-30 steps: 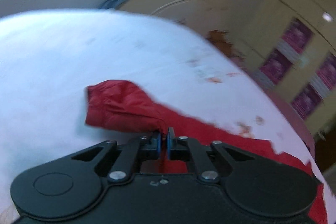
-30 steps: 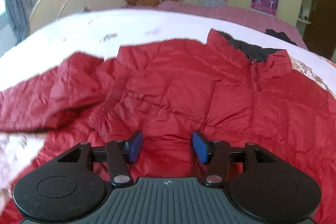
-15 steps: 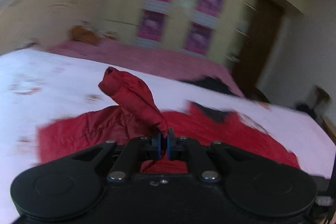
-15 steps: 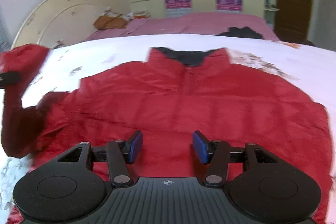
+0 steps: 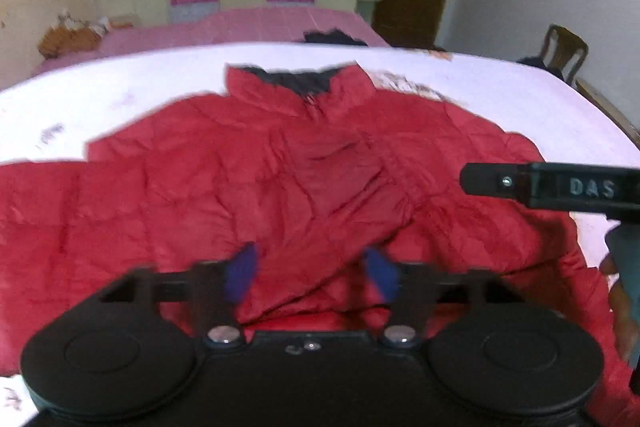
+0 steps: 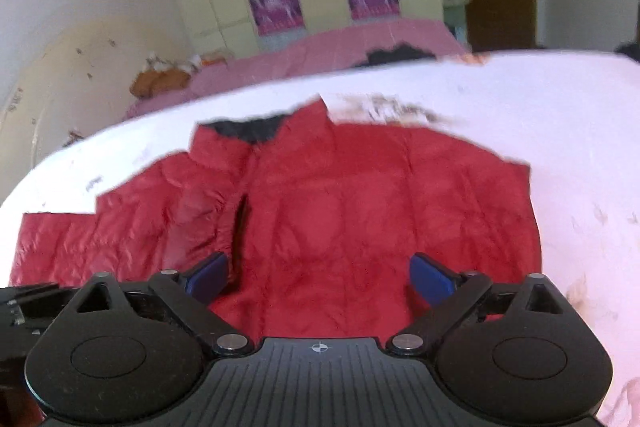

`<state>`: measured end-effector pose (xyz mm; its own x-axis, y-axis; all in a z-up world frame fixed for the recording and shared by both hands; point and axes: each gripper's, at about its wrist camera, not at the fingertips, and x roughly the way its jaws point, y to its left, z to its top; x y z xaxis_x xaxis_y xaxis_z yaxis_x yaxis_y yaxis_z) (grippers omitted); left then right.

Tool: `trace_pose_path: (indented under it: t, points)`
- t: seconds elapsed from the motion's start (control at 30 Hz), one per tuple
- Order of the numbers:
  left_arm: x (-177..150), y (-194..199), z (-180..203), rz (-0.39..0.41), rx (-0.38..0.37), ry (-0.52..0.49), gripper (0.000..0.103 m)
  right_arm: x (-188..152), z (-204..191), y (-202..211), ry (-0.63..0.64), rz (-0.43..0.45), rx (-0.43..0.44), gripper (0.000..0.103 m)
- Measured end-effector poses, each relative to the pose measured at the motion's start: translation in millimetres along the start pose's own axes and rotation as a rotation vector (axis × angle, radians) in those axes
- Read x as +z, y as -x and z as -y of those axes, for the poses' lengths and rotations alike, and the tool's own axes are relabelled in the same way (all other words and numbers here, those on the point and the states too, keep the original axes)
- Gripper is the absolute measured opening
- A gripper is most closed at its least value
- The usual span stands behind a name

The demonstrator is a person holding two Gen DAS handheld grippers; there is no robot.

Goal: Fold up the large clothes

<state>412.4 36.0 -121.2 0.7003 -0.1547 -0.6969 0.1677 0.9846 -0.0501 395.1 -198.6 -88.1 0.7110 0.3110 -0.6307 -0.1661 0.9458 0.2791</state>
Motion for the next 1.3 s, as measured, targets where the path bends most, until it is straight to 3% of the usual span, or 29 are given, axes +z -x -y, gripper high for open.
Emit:
trace_pose_path:
  t: [0.13, 0.37, 0.4, 0.43, 0.53, 0.57, 0.6, 0.73, 0.93, 1.03, 1.23, 1.3]
  points:
    - [-2, 25, -8, 0.039, 0.073, 0.020, 0.076, 6, -15, -17, 0.010, -0.027, 0.038, 0.096]
    - [-26, 63, -62, 0.050, 0.239, 0.148, 0.076, 9, -47, -61, 0.043, -0.122, 0.114, 0.095]
    - [-33, 68, -70, 0.044, 0.264, 0.169, 0.076, 7, -51, -66, 0.057, -0.141, 0.118, 0.082]
    - [-38, 72, -75, 0.038, 0.284, 0.182, 0.076, 5, -54, -71, 0.068, -0.168, 0.122, 0.056]
    - [-56, 73, -94, -0.015, 0.336, 0.230, 0.076, 3, -58, -75, 0.086, -0.188, 0.126, 0.048]
    - [-59, 70, -97, -0.030, 0.345, 0.235, 0.075, 4, -58, -73, 0.094, -0.188, 0.140, 0.040]
    - [-61, 64, -99, -0.037, 0.352, 0.231, 0.075, 7, -56, -69, 0.087, -0.194, 0.167, 0.019]
    - [-54, 47, -95, -0.014, 0.372, 0.186, 0.072, 26, -46, -42, 0.077, -0.091, 0.141, 0.019]
    - [-35, 23, -88, 0.002, 0.367, 0.127, 0.064, 43, 4, -1, 0.020, 0.013, -0.013, 0.019]
    - [-34, 17, -87, 0.005, 0.350, 0.108, 0.058, 34, 32, 13, -0.026, 0.007, -0.077, 0.019]
    - [-36, 8, -82, 0.004, 0.346, 0.052, 0.023, 1, 64, 18, -0.118, -0.064, -0.132, 0.019]
    - [-37, 7, -84, -0.002, 0.340, 0.064, 0.017, -8, 71, 14, -0.134, -0.102, -0.140, 0.019]
